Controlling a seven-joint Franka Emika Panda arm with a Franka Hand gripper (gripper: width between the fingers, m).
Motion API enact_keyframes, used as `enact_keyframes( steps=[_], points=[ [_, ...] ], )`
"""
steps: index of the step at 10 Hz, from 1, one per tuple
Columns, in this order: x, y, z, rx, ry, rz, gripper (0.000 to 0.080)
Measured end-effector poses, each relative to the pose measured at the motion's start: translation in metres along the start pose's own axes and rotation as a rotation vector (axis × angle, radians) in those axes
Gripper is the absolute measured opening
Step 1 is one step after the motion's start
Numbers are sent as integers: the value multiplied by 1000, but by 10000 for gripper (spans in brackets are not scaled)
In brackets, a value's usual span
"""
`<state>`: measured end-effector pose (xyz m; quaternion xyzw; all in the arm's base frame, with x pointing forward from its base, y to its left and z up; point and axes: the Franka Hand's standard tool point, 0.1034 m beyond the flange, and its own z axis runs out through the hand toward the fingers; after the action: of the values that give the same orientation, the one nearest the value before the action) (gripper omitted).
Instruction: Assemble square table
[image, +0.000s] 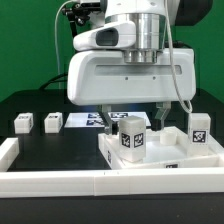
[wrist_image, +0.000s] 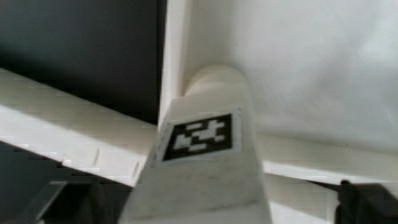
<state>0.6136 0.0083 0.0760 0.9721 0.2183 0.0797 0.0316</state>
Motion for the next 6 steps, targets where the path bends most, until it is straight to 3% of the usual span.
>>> enact_keyframes(
  steps=[2,3,4,5,6],
  points=[
    [-1,2,1,-2,0,4,634],
    [-1,2,1,-2,0,5,461],
    [-1,2,1,-1,0,5,461],
    [-1,2,1,-1,0,20,290],
    [-1,2,1,-1,0,37,290]
  ],
)
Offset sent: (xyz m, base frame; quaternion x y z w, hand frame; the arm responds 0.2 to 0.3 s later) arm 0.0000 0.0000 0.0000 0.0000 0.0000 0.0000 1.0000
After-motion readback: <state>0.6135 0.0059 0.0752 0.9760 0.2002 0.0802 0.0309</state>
